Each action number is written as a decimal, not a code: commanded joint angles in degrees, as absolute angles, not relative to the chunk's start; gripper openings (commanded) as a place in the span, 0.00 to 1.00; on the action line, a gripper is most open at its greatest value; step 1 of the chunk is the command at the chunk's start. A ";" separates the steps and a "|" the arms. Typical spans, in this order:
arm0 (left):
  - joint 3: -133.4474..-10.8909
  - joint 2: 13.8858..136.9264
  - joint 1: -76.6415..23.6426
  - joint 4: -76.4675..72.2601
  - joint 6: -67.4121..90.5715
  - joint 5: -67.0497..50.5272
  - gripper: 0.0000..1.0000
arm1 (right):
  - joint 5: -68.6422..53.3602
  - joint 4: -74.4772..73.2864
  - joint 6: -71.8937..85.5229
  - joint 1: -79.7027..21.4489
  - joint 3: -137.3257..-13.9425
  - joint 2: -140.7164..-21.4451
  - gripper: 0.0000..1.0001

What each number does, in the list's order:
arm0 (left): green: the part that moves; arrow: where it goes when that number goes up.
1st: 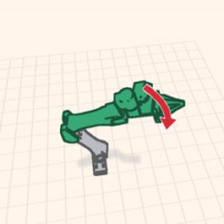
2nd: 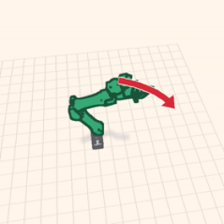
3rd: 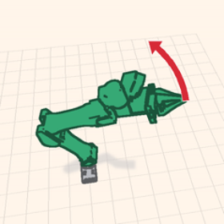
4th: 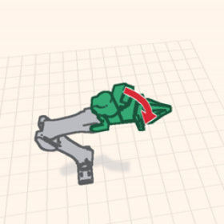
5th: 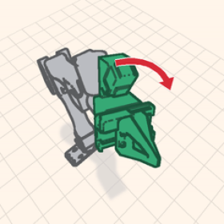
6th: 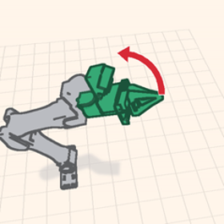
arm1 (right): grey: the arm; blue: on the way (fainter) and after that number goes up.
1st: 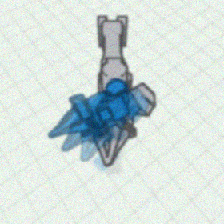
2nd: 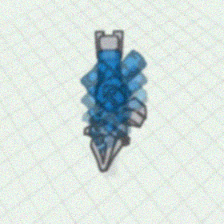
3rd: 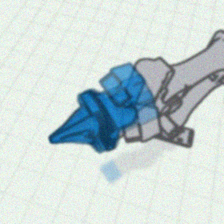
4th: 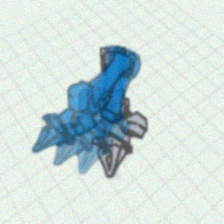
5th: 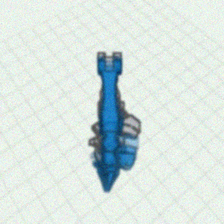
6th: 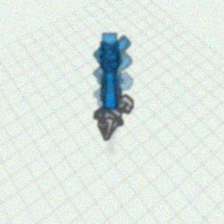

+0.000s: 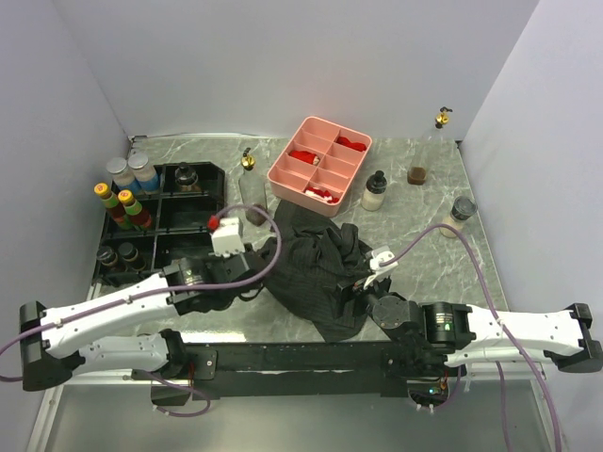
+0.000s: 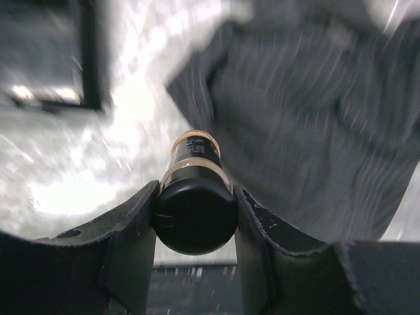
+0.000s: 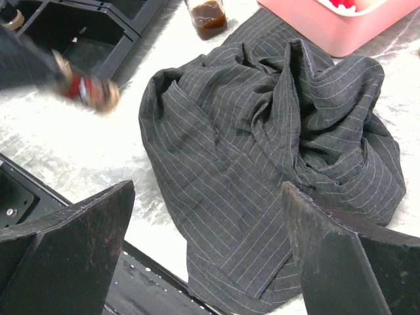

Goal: Organize the condiment bottles
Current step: Pick up the bottle from the center of the board, then place the bottle in the storage box, then pick up the bottle from the corner of the board.

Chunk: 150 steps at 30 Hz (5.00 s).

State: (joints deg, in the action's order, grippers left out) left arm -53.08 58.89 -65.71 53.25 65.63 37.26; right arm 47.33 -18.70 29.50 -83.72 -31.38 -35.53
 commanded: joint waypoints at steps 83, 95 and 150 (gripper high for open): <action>-51.15 48.52 8.44 26.72 33.59 -1.21 0.97 | 42.71 -24.61 33.48 -83.50 -39.90 -36.91 1.00; -45.80 45.45 4.76 19.96 25.84 -23.99 0.96 | 44.21 -31.20 33.41 -56.45 -47.89 -45.34 1.00; -41.13 35.95 -2.37 20.04 24.79 -18.99 0.96 | 36.13 -14.14 25.75 8.44 -69.51 -91.76 1.00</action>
State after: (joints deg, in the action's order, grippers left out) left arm -40.58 36.84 -2.15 21.28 26.09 -19.16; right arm 37.89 -12.84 26.24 8.19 -66.59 -93.01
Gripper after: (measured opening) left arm 0.967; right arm 0.999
